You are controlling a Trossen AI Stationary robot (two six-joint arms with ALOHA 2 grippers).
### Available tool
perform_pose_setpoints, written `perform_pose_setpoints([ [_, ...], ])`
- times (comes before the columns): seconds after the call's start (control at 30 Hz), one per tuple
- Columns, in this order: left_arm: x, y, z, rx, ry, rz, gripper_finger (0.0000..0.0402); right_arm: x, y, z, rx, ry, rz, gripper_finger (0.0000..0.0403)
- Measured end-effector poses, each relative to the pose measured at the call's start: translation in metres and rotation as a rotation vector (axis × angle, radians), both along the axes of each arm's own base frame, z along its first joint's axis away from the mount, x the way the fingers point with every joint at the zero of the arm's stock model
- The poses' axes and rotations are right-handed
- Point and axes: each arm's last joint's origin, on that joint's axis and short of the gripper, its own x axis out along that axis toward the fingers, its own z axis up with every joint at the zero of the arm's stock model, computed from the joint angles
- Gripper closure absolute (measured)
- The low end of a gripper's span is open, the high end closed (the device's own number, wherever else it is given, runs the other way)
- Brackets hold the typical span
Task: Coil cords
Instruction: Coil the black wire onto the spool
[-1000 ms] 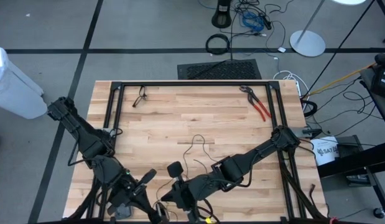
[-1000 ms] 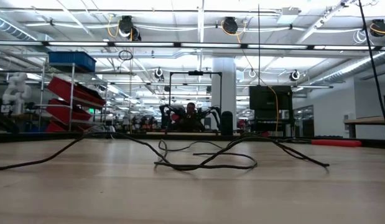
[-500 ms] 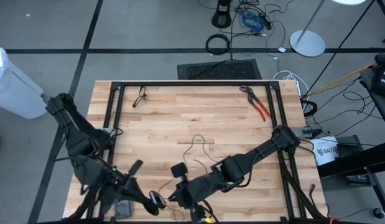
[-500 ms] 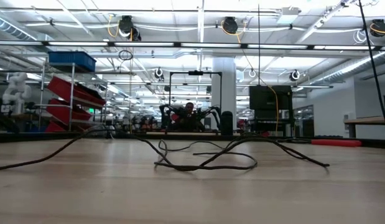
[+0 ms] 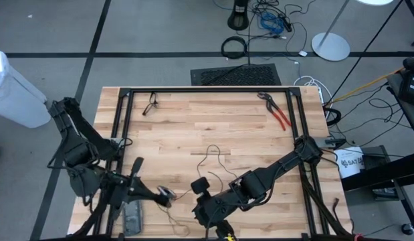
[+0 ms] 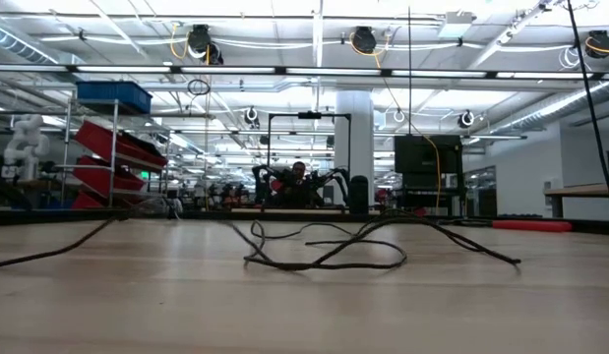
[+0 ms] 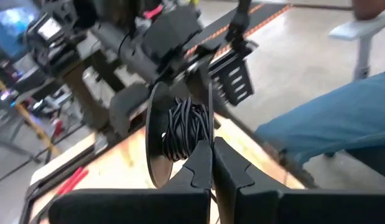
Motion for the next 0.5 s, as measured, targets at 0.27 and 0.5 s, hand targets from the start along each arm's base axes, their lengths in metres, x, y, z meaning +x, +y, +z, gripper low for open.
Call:
perform_pose_setpoints([
  [0.27,-0.004,0.006,-0.001,-0.025,0.032,0.048,0.0400,0.017,-0.012,-0.004,0.003,-0.042,-0.029,0.0314],
  [0.5,-0.004,0.007,0.000,-0.019,0.028,0.049,0.0400,0.051,-0.028,-0.040,-0.016,-0.026,-0.077,0.0314],
])
